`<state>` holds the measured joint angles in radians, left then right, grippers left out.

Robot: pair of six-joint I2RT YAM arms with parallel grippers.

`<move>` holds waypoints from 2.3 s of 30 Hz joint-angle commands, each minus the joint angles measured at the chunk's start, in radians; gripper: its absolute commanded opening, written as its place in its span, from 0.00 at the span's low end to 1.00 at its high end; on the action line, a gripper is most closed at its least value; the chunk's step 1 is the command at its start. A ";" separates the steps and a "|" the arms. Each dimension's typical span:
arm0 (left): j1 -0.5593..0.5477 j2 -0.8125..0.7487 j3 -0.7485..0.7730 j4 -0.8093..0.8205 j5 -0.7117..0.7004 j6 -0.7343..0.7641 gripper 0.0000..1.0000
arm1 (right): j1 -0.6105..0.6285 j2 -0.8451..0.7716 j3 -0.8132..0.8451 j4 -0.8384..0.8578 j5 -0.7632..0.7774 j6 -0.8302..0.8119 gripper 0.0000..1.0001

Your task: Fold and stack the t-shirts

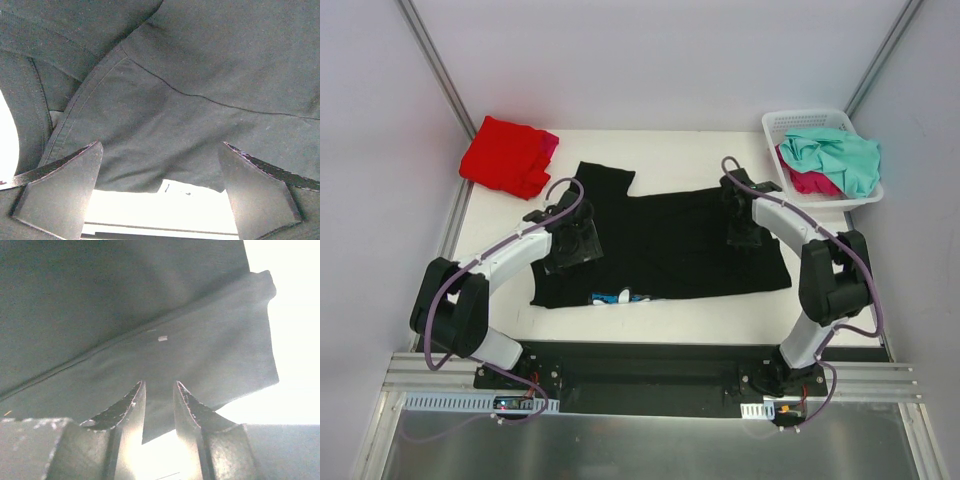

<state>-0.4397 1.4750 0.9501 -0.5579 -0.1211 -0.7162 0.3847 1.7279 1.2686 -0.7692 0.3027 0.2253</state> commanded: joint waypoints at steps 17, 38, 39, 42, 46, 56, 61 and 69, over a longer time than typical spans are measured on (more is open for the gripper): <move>-0.108 0.012 -0.175 0.029 0.044 0.017 0.99 | -0.274 0.104 -0.051 0.005 0.009 0.013 0.30; -0.175 -0.326 -0.412 -0.119 0.072 -0.087 0.99 | -0.374 0.162 -0.015 0.048 -0.017 0.026 0.30; -0.189 -0.335 -0.419 -0.126 0.077 -0.107 0.99 | -0.379 0.160 -0.014 0.045 -0.017 0.028 0.30; -0.218 -0.340 -0.439 -0.151 0.070 -0.152 0.99 | -0.383 0.157 -0.017 0.047 -0.020 0.032 0.30; -0.270 -0.349 -0.458 -0.172 0.055 -0.198 0.99 | -0.383 0.147 -0.038 0.042 -0.014 0.035 0.30; -0.274 -0.371 -0.393 -0.238 0.003 -0.213 0.99 | -0.382 -0.029 -0.175 0.022 0.000 0.068 0.30; -0.274 -0.331 -0.366 -0.240 -0.005 -0.213 0.99 | -0.380 -0.151 -0.323 0.039 -0.068 0.088 0.30; -0.274 -0.323 -0.347 -0.240 -0.017 -0.207 0.99 | -0.359 -0.281 -0.426 0.015 -0.051 0.094 0.30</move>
<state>-0.7074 1.1538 0.5766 -0.7475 -0.1097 -0.9169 0.0143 1.5154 0.8677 -0.7219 0.2413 0.2951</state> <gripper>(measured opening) 0.991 0.300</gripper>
